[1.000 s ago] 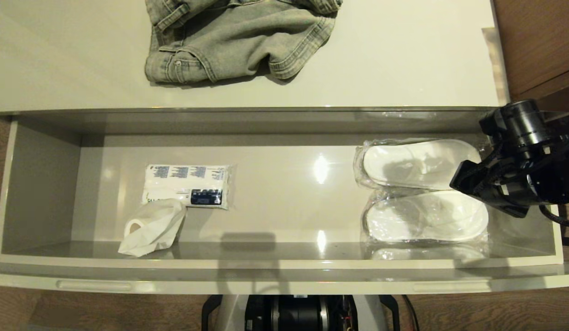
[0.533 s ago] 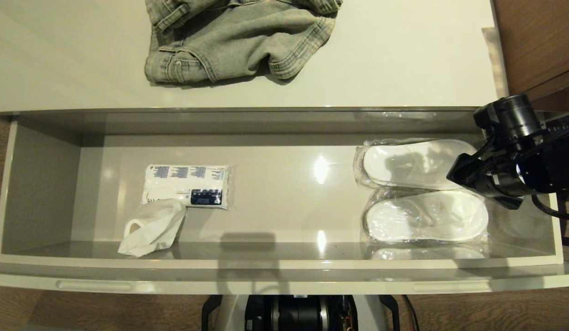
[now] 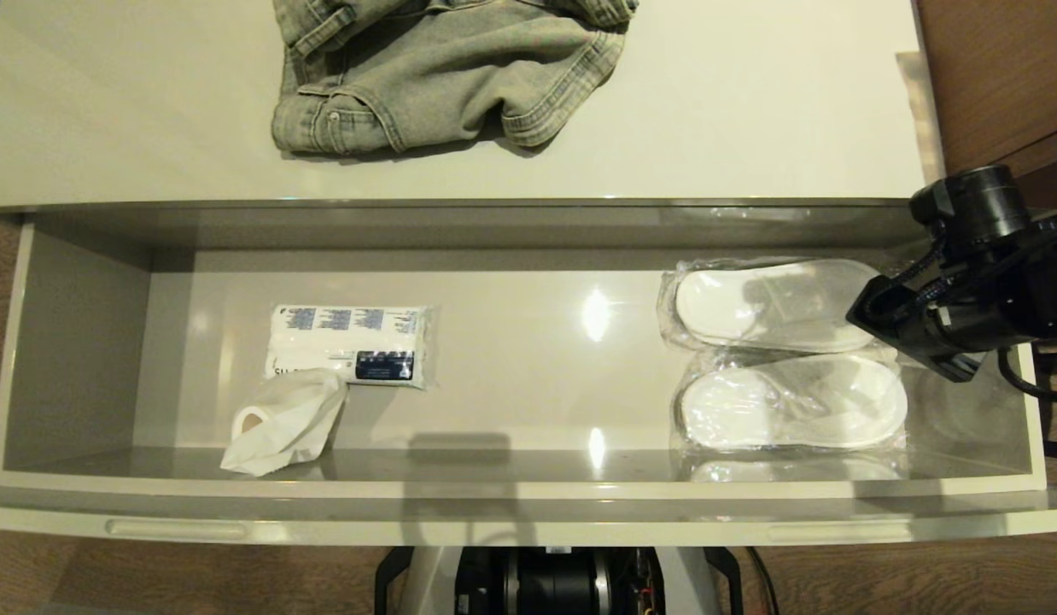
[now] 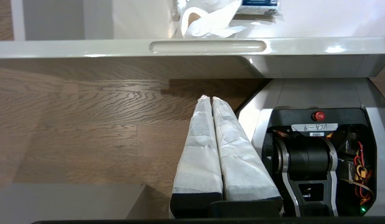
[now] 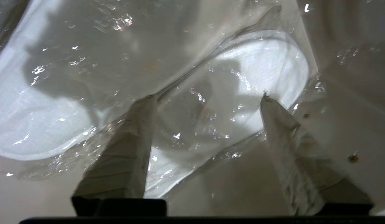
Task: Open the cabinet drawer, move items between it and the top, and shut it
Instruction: Take out the disposable slippers from the drawer
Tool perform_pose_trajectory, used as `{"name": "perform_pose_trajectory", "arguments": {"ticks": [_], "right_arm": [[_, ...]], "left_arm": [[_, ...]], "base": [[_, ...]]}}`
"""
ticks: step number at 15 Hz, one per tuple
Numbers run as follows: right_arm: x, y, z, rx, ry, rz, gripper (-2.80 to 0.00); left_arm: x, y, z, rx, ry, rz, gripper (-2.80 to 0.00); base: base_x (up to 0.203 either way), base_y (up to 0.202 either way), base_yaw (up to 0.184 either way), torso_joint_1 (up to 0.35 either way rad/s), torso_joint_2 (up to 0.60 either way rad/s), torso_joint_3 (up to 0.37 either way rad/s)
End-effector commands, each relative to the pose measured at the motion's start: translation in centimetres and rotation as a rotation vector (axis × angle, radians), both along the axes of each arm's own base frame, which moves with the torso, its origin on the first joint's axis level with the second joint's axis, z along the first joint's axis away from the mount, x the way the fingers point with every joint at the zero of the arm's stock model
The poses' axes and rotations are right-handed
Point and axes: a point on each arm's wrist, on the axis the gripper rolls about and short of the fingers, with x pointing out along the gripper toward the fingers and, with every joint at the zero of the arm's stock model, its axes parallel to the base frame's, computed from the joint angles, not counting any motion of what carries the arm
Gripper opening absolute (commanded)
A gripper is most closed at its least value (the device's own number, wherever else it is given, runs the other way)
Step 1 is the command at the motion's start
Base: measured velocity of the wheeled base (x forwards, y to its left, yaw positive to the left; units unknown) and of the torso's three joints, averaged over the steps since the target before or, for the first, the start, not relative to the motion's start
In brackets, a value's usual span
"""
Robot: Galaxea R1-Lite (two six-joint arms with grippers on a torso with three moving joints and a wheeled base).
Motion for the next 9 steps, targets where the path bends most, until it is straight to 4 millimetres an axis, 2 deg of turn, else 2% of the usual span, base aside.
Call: {"name": "perform_pose_trajectory", "arguments": {"ticks": [1, 3, 9], "right_arm": [[0.4, -1.2, 0.0, 0.018, -0.001, -0.029, 0.00], [0.9, -1.7, -0.1, 0.028, 0.003, -0.043, 0.00], [1.3, -1.6, -1.0, 0.063, 0.036, -0.009, 0.00]], "left_arm": [[0.0, 0.0, 0.0, 0.000, 0.001, 0.000, -2.80], [0.0, 0.0, 0.0, 0.000, 0.001, 0.000, -2.80], [0.0, 0.0, 0.0, 0.000, 0.001, 0.000, -2.80]], "base": [[0.000, 0.000, 0.000, 0.000, 0.00, 0.000], [0.000, 0.000, 0.000, 0.000, 0.00, 0.000], [0.000, 0.000, 0.000, 0.000, 0.00, 0.000]]}}
